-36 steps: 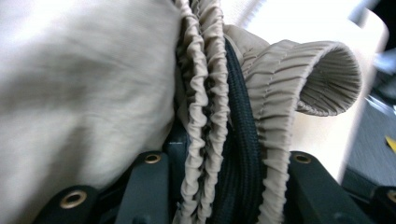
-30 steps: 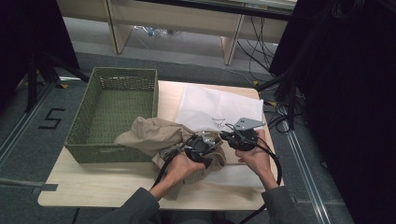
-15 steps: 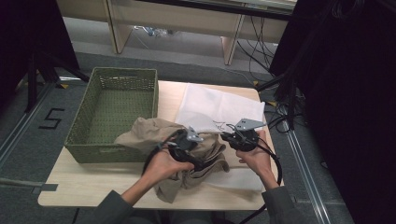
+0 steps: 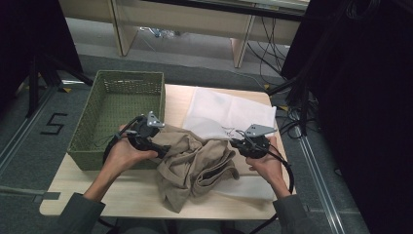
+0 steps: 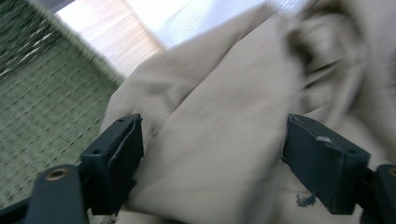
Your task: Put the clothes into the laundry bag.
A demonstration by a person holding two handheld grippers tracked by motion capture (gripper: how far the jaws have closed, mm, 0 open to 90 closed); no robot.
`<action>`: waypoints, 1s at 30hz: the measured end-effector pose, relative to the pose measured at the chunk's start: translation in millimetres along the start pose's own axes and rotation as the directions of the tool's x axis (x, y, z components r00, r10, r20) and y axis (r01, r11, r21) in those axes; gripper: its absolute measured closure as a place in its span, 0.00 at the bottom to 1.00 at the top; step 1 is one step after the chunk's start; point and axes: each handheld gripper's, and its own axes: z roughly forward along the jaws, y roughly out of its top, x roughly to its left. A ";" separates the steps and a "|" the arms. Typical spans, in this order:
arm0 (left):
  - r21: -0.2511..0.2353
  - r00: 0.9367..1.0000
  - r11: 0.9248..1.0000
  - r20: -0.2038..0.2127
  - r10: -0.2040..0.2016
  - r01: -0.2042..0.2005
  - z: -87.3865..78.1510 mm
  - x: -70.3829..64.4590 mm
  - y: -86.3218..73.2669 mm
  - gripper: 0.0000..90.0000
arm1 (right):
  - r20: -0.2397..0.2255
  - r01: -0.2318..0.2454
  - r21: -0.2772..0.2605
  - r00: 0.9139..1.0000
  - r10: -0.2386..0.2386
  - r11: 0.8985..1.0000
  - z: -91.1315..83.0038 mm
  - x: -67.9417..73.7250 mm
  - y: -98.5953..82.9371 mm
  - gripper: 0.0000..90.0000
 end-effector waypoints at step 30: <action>-0.069 0.900 0.972 0.367 0.233 -0.224 36.5 -138.4 32.5 0.92 | 0.013 0.007 0.001 1.000 -0.007 1.000 -2.8 -0.4 0.2 0.99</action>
